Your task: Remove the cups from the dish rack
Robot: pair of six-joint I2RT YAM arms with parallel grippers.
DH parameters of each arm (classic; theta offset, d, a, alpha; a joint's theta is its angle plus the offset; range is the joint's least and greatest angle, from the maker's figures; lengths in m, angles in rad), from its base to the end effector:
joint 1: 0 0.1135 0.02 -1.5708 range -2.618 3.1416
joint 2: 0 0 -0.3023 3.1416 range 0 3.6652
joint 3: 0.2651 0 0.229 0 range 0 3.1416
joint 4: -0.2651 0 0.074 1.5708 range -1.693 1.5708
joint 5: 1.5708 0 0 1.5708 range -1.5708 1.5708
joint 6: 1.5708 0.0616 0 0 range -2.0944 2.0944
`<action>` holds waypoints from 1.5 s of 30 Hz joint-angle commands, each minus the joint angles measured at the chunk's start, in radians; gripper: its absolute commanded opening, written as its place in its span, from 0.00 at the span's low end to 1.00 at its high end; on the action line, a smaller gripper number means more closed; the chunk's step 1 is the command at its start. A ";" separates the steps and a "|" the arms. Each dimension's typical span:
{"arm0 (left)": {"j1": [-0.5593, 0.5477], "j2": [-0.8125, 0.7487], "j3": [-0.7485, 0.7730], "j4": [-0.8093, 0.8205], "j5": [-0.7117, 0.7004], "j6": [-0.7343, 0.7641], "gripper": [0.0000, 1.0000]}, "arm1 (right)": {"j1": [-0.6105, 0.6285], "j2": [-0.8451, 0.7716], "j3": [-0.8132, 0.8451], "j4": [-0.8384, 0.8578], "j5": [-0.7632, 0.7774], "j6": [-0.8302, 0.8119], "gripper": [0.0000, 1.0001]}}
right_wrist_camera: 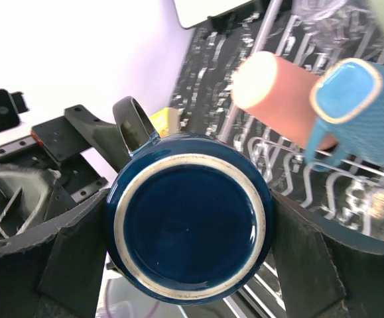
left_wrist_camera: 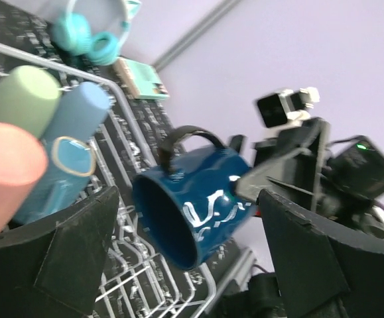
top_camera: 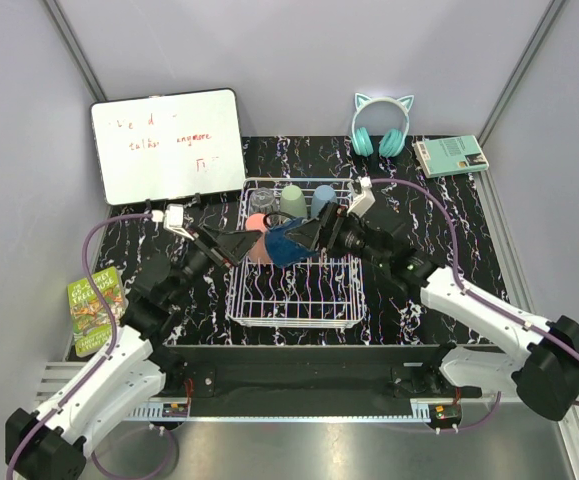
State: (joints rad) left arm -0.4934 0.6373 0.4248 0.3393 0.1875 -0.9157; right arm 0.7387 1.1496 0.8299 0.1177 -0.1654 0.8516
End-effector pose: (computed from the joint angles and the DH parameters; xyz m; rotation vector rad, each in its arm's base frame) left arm 0.1171 -0.0760 0.3224 -0.1653 1.5716 -1.2683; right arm 0.1832 0.1806 0.3498 -0.0217 1.9618 1.2540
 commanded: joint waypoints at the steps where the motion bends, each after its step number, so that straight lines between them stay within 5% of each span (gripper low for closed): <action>1: 0.001 0.021 0.008 0.173 0.111 -0.046 0.89 | -0.004 0.016 0.034 0.253 -0.074 0.076 0.00; 10: -0.042 0.019 -0.017 0.191 0.132 -0.060 0.82 | -0.002 0.062 0.078 0.299 -0.077 0.070 0.00; 19: -0.117 0.064 -0.058 0.283 0.110 -0.083 0.67 | -0.004 0.137 0.089 0.416 -0.126 0.135 0.00; 23: -0.123 0.082 -0.060 0.316 0.118 -0.086 0.52 | -0.002 0.167 0.086 0.480 -0.167 0.171 0.00; 29: -0.128 0.108 -0.070 0.354 0.122 -0.097 0.47 | -0.004 0.194 0.075 0.550 -0.212 0.216 0.00; 32: -0.128 0.116 -0.072 0.366 0.124 -0.097 0.36 | -0.004 0.206 0.069 0.583 -0.235 0.241 0.00; 36: -0.128 0.119 -0.061 0.337 0.124 -0.091 0.00 | -0.004 0.202 0.058 0.585 -0.250 0.241 0.00; 40: -0.128 0.102 -0.055 0.291 0.101 -0.078 0.00 | -0.004 0.167 0.049 0.505 -0.244 0.202 0.00; 42: -0.128 0.087 -0.040 0.206 0.086 -0.049 0.00 | -0.004 0.139 0.049 0.447 -0.235 0.169 0.07; 45: -0.128 0.065 0.009 0.082 0.076 0.000 0.00 | -0.002 0.093 0.046 0.357 -0.208 0.118 0.36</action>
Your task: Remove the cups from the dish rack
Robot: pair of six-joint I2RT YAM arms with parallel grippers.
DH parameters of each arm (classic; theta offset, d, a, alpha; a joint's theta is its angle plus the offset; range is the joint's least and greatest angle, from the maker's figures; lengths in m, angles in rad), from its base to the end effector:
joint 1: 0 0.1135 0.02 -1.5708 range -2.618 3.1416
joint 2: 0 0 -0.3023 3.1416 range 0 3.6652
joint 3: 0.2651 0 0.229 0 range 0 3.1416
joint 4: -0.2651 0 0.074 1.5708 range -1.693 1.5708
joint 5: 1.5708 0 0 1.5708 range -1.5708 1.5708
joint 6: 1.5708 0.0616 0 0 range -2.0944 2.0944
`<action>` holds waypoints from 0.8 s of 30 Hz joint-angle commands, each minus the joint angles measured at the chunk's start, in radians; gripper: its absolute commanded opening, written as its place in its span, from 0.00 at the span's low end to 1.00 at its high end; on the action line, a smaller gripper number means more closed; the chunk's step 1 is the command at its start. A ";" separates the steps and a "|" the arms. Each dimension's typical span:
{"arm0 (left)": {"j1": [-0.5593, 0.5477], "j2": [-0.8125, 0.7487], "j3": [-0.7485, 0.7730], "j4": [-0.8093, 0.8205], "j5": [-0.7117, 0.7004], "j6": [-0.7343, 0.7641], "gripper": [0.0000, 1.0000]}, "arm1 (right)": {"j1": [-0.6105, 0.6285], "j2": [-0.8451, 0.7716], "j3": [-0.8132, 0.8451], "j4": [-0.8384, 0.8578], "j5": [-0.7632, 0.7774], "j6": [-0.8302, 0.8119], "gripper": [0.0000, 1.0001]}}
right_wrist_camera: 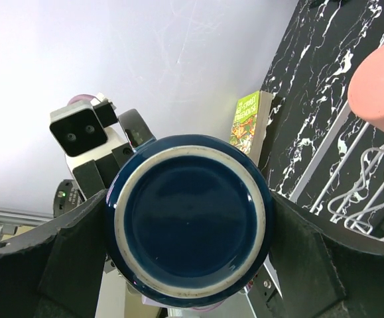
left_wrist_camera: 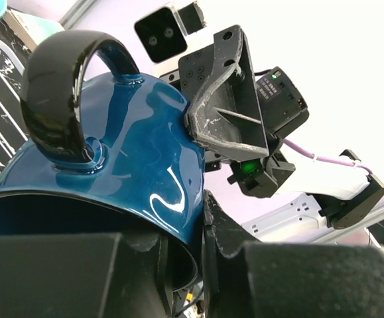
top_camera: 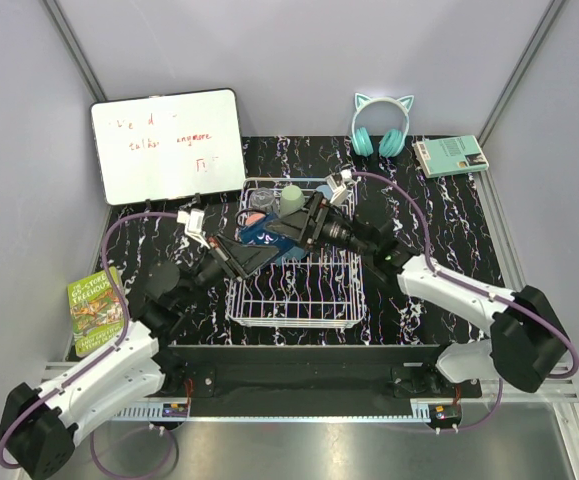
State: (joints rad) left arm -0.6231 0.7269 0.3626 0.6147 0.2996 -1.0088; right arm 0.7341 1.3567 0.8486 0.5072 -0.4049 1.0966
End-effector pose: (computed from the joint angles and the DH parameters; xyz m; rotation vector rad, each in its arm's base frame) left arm 0.1118 -0.1027 0.3246 -0.0013 1.5149 -1.5488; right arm 0.2129 0.2248 0.3537 -0.0393 1.8688 1.6794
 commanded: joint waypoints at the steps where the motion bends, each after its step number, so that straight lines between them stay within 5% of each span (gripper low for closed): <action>1: 0.002 -0.030 0.093 -0.223 -0.045 0.110 0.00 | 0.001 -0.125 0.023 -0.050 0.041 -0.138 0.47; 4: 0.002 -0.072 0.127 -0.338 -0.088 0.162 0.00 | 0.001 -0.168 0.014 -0.120 0.081 -0.173 0.72; 5: 0.002 -0.090 0.148 -0.366 -0.097 0.188 0.00 | 0.001 -0.179 0.012 -0.139 0.103 -0.182 0.90; 7: 0.002 -0.103 0.173 -0.441 -0.117 0.225 0.00 | -0.001 -0.202 0.006 -0.188 0.123 -0.199 1.00; 17: 0.002 -0.150 0.265 -0.599 -0.163 0.292 0.00 | 0.001 -0.237 -0.003 -0.268 0.187 -0.233 1.00; 24: 0.003 -0.110 0.472 -0.955 -0.480 0.449 0.00 | 0.002 -0.288 0.140 -0.727 0.536 -0.374 1.00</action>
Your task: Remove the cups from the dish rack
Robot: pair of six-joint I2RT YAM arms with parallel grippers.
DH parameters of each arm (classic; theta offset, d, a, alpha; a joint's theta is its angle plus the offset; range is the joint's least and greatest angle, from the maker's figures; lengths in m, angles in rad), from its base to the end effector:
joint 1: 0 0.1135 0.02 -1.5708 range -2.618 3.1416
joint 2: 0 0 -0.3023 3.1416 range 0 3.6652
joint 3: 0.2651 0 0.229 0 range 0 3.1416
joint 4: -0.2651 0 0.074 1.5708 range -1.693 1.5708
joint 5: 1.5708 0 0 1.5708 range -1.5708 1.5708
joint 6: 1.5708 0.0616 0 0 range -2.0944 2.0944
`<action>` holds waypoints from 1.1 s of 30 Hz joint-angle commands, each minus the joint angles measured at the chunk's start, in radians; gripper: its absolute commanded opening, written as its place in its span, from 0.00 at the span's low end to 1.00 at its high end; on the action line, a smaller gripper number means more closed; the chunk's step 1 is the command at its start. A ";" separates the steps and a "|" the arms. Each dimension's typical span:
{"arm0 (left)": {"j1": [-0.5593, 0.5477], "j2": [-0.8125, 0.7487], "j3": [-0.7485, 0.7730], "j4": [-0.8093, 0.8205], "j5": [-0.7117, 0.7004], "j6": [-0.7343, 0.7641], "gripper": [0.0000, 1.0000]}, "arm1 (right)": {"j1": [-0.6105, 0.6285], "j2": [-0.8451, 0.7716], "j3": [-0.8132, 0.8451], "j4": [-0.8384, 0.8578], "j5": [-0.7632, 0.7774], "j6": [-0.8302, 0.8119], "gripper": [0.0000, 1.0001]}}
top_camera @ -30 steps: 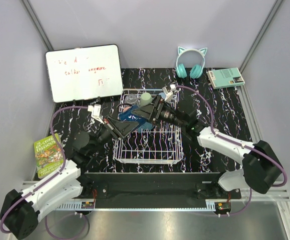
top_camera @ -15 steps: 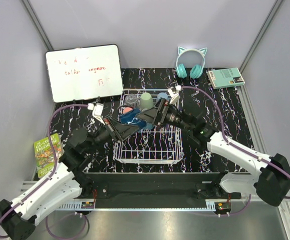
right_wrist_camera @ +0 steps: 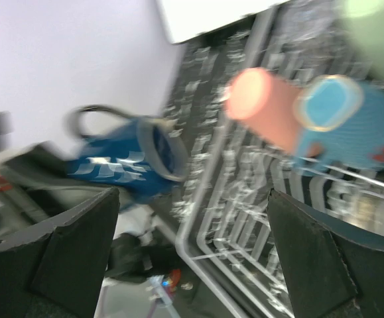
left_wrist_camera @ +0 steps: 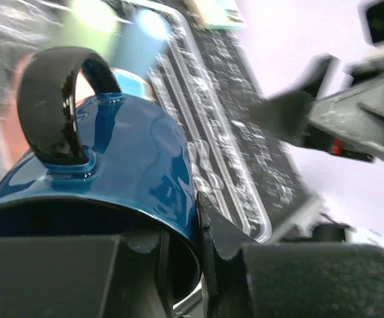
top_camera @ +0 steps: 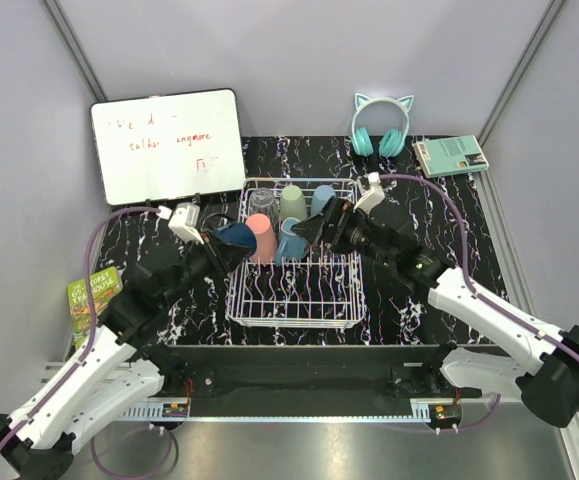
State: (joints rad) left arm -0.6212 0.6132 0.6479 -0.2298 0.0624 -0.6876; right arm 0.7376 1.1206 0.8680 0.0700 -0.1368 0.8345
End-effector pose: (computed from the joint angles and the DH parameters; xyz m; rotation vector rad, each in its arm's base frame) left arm 0.0990 -0.0756 0.3288 -0.0142 1.8773 -0.9852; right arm 0.1795 0.1745 0.3640 -0.0164 1.9306 1.2284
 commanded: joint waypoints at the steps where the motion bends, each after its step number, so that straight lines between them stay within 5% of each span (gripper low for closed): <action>1: 0.003 0.034 0.250 -0.152 -0.289 0.163 0.00 | -0.003 -0.051 0.138 -0.335 0.311 -0.123 1.00; 6: 0.117 0.150 0.413 -0.371 -0.453 0.263 0.00 | -0.003 -0.056 0.183 -0.513 0.505 -0.140 1.00; 12: 0.378 0.387 0.513 -0.460 -0.310 0.273 0.00 | -0.001 -0.061 0.178 -0.567 0.552 -0.121 1.00; 22: 0.492 0.788 0.631 -0.413 -0.208 0.217 0.00 | -0.001 -0.070 0.157 -0.581 0.520 -0.110 1.00; 33: 0.590 1.039 0.656 -0.353 -0.158 0.214 0.00 | -0.001 -0.073 0.151 -0.589 0.539 -0.147 1.00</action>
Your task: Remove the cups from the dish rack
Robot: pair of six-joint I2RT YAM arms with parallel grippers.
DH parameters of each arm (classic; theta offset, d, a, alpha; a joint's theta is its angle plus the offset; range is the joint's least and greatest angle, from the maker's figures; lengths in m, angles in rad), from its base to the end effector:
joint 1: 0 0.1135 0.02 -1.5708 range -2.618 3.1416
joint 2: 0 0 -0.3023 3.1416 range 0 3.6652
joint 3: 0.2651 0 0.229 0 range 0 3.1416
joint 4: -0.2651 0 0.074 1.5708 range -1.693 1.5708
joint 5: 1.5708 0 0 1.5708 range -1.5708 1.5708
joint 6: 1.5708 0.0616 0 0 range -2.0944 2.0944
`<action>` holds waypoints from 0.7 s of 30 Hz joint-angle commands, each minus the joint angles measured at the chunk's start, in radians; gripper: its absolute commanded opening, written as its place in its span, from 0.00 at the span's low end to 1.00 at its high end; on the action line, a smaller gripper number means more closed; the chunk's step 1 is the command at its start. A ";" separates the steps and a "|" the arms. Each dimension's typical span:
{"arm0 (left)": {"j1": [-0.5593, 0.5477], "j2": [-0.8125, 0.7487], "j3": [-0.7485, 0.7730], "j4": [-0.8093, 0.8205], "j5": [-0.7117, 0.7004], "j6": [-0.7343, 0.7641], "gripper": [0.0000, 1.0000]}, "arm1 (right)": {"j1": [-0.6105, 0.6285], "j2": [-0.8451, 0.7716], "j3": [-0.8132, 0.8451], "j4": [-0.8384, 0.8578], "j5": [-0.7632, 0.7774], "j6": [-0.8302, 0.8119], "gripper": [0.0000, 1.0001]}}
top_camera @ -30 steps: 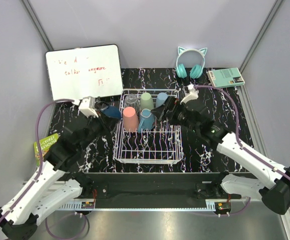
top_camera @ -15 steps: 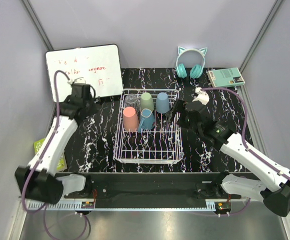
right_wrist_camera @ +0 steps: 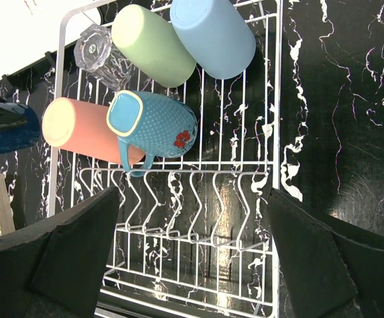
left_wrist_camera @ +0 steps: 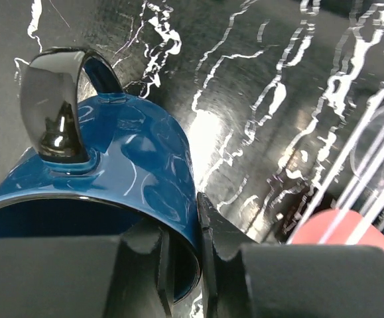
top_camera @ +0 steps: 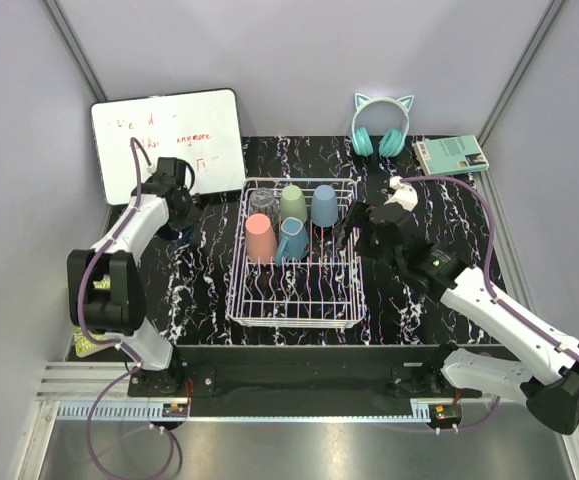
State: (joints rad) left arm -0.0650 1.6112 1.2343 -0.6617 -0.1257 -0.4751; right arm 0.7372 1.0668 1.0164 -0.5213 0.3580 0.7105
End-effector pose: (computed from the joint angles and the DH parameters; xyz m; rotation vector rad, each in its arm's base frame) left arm 0.3281 -0.0136 0.2736 -0.5722 2.5326 -0.0313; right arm 0.1689 0.1242 0.3557 0.1818 2.1319 0.4809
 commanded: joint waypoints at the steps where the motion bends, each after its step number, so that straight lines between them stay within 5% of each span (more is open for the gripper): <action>1: 0.043 0.056 0.077 0.080 0.040 0.000 0.00 | -0.001 -0.010 0.004 0.001 0.042 -0.022 1.00; 21: 0.099 0.314 0.269 -0.022 0.075 -0.080 0.00 | -0.002 0.081 0.021 0.001 0.042 -0.022 1.00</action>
State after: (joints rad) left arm 0.0284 1.9263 1.4551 -0.6758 -0.0650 -0.5365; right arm 0.7372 1.1435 1.0142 -0.5213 0.3592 0.6998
